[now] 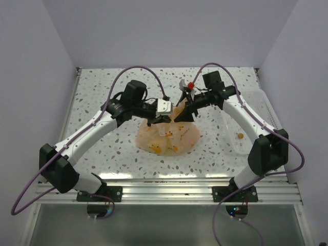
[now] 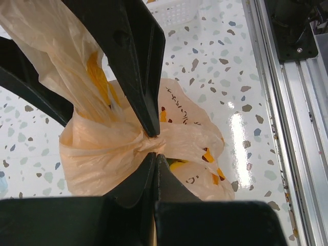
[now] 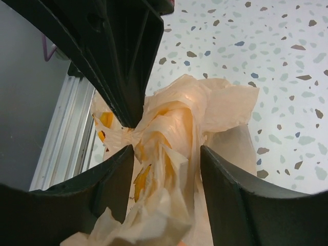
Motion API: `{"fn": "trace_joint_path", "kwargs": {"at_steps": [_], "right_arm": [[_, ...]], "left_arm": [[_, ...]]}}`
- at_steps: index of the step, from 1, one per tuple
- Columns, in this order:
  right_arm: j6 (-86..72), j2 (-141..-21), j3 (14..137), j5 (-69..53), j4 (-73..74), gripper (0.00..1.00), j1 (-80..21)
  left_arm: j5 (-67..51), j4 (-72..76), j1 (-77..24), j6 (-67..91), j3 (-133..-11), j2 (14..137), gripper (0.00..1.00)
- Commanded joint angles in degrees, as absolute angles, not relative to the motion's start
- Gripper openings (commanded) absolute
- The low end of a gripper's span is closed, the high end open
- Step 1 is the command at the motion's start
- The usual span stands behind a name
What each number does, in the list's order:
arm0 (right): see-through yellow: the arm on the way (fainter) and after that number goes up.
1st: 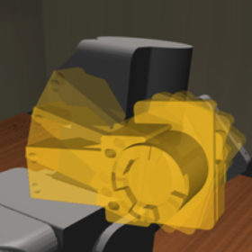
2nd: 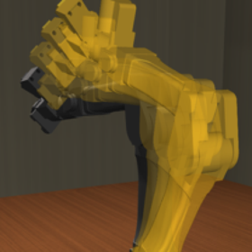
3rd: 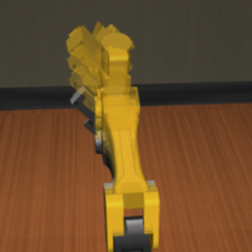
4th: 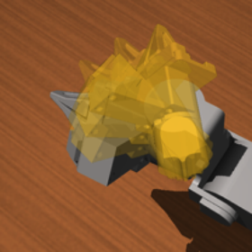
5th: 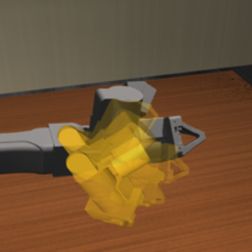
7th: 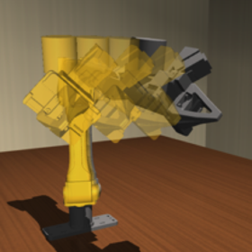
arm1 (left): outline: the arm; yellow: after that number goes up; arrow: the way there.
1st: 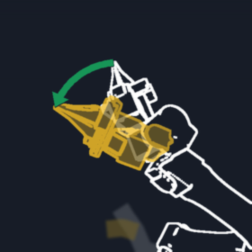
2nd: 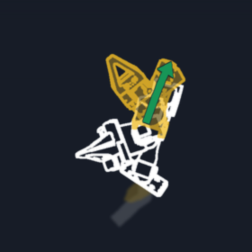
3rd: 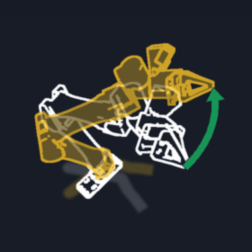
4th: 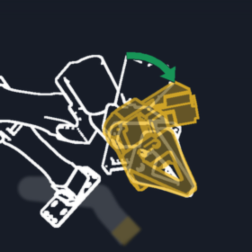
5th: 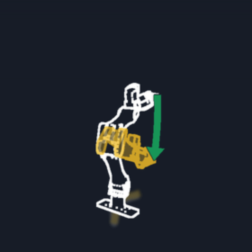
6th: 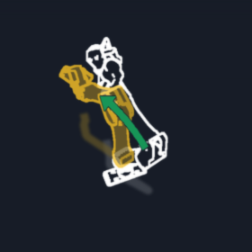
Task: Place the fake fruits into the plastic bag and tie a complex knot
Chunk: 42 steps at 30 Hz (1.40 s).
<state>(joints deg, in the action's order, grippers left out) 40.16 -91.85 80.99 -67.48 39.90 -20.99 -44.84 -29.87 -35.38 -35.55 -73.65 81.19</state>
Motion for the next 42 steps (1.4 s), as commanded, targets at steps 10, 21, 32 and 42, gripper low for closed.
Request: {"fn": "trace_joint_path", "kwargs": {"at_steps": [10,21,32,42], "right_arm": [[42.5,-93.2,80.9,-68.6,41.3,0.11,-21.6],[36.4,-93.3,83.1,-72.7,39.7,0.0,-21.6],[60.5,-96.4,89.3,-75.1,67.8,0.0,-21.6],[81.6,-105.3,99.3,-75.1,90.6,0.0,-21.1]], "left_arm": [[-48.4,-35.2,-34.2,-37.8,-77.2,81.0,0.0],[-46.4,-34.8,-36.0,-38.3,-75.4,83.8,0.0],[-25.9,-16.8,-36.5,-30.6,-70.0,82.2,0.0],[-35.0,-16.4,-36.1,-29.7,-67.7,77.7,0.0]]}}
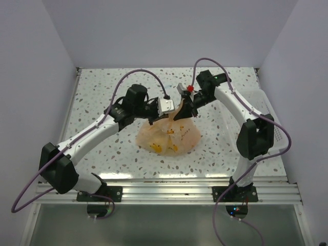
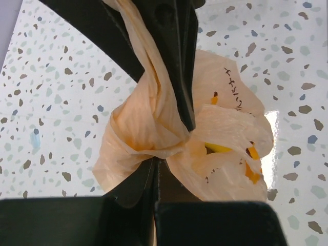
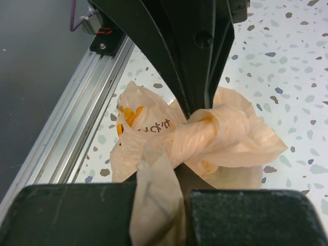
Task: Place the fake fruits into the plastic bag and tie a complex knot
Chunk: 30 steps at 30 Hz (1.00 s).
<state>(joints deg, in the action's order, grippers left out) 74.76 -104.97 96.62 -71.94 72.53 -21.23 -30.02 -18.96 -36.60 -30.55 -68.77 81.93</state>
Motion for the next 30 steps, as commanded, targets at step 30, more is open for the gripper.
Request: {"fn": "trace_joint_path", "kwargs": {"at_steps": [30], "right_arm": [[43.0,-94.0,90.5,-76.4,59.7,0.0,-21.2]], "left_arm": [[-27.3,-6.9,-38.1,-23.1,-62.1,77.6,0.0]]}}
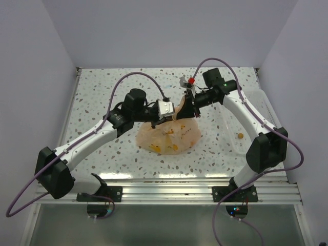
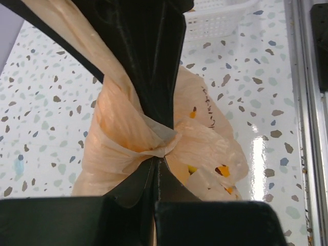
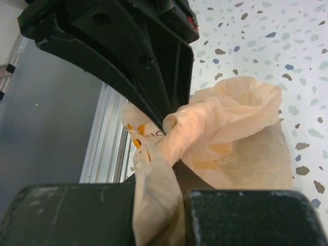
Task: Place the fake fruits into the plastic bag and tie a complex knot
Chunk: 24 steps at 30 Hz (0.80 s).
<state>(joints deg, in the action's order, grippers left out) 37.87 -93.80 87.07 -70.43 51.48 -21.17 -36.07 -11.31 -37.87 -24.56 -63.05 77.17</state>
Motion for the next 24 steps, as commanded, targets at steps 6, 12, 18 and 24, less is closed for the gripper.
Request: {"fn": "trace_joint_path", "kwargs": {"at_steps": [6,12,18,24], "right_arm": [[62.7,-99.3,97.1,-76.6,81.5,0.0,-21.1],[71.6,-103.8,101.5,-77.2,90.8,0.28,-21.2],[60.0,-101.5,99.7,-75.9,78.6,0.33,-21.3],[32.7,-91.9,86.9,-68.7,47.8,0.46,-22.7]], "left_arm": [[-23.0,-6.8,-38.8,-23.3,-62.1,78.0,0.0],[-29.4,-6.6,-38.9,-23.6,-60.8,75.9,0.0],[-33.6,-6.6,-39.0,-24.0,-59.6,73.9,0.0],[-33.9,-5.8,-39.3,-22.9,-59.9,74.2,0.0]]}}
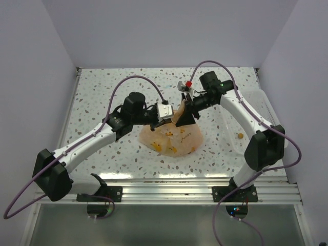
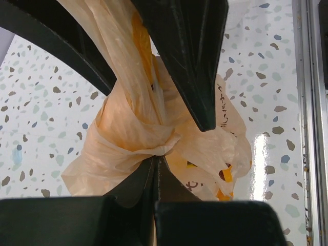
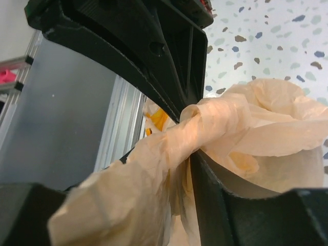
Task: Place the fake fruits into the plastic bag and tie a complex knot
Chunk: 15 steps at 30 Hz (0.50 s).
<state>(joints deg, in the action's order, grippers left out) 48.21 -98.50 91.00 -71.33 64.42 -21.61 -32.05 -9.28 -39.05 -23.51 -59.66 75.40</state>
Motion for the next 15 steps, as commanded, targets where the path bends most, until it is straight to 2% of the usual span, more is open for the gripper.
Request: {"fn": "trace_joint_path", "kwargs": {"at_steps": [1,6,10,13,15], "right_arm": [[28.5,-89.8,85.5,-67.3,45.2,0.48,-22.8],[25.7,-90.0,83.3,-66.4,42.4,0.5,-23.7],[23.2,-90.4,82.7,-65.4,39.5,0.47,-24.4],[23.6,-90.9,82.8,-64.6,39.2,0.41,-24.7],[25.0,-91.3,83.1,-64.2,40.6,0.32,-24.8]], "left_arm": [[-33.9,-5.8,-39.4,-23.0,-60.0,74.2,0.0],[-35.2,-6.2,-39.7,-23.9,-59.9,74.1,0.0],[-35.8,-6.7,-40.3,-24.8,-59.9,73.6,0.0],[-35.6,-7.0,-40.6,-24.9,-60.0,73.1,0.0],[-35.6,-7.3,-40.6,-25.2,-59.9,72.8,0.0]]}}
